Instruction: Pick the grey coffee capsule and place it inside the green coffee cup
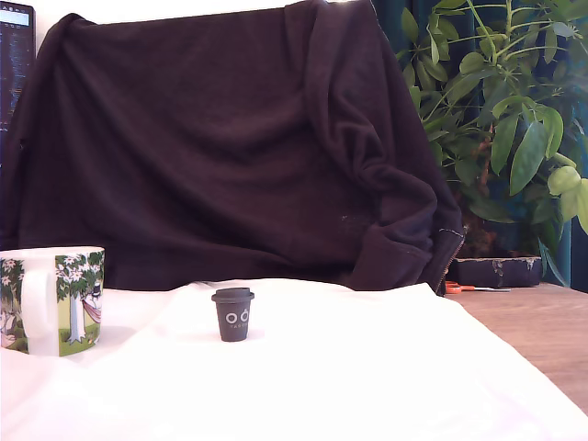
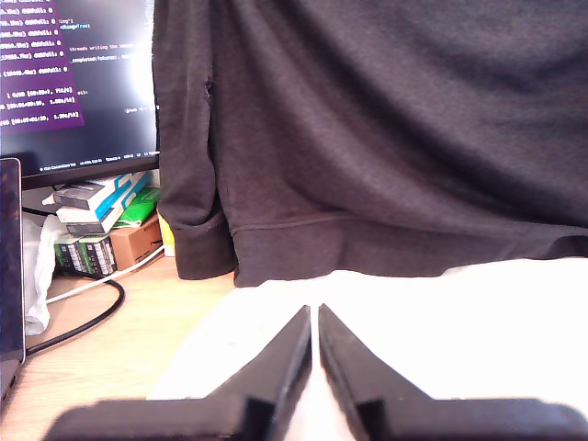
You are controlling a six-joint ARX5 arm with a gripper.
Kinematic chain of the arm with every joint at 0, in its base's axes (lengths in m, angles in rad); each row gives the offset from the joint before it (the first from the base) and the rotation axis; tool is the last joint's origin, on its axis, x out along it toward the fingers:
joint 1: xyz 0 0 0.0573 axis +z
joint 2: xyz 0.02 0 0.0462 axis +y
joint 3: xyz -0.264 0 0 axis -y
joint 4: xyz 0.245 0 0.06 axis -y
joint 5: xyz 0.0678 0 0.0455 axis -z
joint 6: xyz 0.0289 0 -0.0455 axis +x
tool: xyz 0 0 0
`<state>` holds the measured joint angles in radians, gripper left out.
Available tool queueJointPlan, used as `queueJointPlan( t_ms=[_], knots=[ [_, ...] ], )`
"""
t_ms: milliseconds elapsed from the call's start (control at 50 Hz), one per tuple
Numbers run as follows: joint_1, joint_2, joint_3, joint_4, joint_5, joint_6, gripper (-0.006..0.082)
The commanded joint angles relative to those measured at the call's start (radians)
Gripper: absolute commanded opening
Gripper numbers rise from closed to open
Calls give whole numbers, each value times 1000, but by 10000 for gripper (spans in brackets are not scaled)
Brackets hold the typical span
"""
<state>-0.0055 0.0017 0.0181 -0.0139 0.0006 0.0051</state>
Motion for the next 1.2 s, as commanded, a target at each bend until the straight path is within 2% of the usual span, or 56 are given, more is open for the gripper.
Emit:
queueJointPlan(
  t_ms=[0,180,320,460,660,780,940,1180],
  knots=[
    [75,-14,-42,34,137,-111,-19],
    [75,-14,-42,43,140,-113,-19],
    [73,-14,-42,36,198,-119,-19],
    [73,-14,-42,124,224,-196,-19],
    [60,-14,-34,320,399,-360,-19],
    [20,-14,-3,355,486,-421,-19],
    [-61,21,53,357,571,-425,-19],
    [-208,264,174,352,624,-405,9]
  ],
)
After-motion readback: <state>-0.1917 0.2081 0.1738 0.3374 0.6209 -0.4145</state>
